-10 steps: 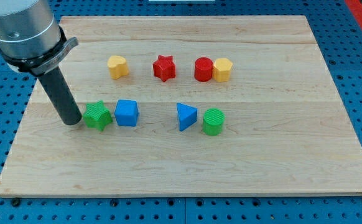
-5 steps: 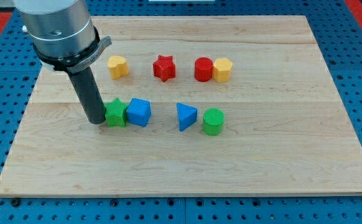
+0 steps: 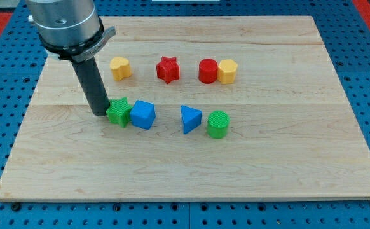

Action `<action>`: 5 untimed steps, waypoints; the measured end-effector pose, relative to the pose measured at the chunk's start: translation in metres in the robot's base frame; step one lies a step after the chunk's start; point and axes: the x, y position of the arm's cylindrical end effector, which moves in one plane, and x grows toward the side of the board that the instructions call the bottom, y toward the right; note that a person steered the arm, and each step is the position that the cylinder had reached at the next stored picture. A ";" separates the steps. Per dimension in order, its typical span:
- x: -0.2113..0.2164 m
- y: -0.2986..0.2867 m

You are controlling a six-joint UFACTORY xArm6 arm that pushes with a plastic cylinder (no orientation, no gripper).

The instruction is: Push the green star into the blue cube

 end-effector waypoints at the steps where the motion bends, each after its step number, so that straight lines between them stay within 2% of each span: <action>1: -0.002 0.000; 3: -0.003 0.005; 5: -0.003 0.052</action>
